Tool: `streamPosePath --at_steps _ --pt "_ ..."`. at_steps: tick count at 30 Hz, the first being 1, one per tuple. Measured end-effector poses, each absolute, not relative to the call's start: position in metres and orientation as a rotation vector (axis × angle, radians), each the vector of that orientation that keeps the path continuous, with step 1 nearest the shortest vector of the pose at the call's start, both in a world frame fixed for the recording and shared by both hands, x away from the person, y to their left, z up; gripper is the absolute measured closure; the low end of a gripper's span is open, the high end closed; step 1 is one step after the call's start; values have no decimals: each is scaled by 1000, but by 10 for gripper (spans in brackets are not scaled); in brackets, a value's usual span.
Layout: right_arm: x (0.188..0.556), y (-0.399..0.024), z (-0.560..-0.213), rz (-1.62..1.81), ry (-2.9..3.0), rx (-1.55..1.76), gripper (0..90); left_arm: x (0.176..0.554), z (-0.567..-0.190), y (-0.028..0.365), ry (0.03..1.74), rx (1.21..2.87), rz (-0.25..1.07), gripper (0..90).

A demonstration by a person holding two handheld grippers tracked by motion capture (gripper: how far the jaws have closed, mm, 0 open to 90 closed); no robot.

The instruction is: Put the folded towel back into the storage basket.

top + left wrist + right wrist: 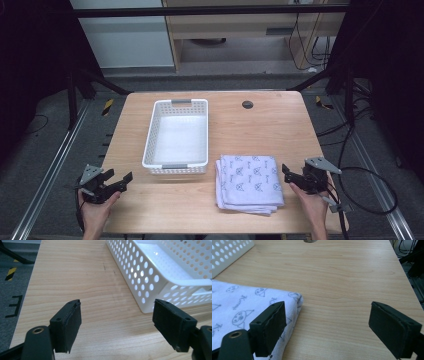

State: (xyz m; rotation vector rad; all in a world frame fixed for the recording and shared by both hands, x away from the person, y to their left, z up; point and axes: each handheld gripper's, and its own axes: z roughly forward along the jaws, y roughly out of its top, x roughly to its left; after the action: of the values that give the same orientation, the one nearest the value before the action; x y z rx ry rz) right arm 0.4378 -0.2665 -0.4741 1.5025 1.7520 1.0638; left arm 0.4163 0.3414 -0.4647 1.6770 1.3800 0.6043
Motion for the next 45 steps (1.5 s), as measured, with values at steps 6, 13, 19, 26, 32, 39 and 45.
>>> streamPosePath --at_steps 6,13,19,26,32,39,45 --pt "435 -267 -472 1086 1749 1496 174 410 -460 334 1349 1673 602 225" --pt "432 -267 -468 1115 1742 1487 201 404 -454 324 1291 1675 594 243" --pt "430 -265 -464 1138 1736 1479 209 402 -449 319 1276 1662 584 258" --pt "431 -263 -457 1161 1733 1467 226 401 -443 313 1243 1663 576 276" --pt "432 -261 -451 1185 1742 1460 248 404 -440 307 1227 1667 582 282" --pt "435 -261 -437 1217 1708 1450 236 408 -430 300 1206 1663 565 281" --pt "439 -261 -421 1241 1686 1448 229 410 -421 290 1170 1673 573 280"
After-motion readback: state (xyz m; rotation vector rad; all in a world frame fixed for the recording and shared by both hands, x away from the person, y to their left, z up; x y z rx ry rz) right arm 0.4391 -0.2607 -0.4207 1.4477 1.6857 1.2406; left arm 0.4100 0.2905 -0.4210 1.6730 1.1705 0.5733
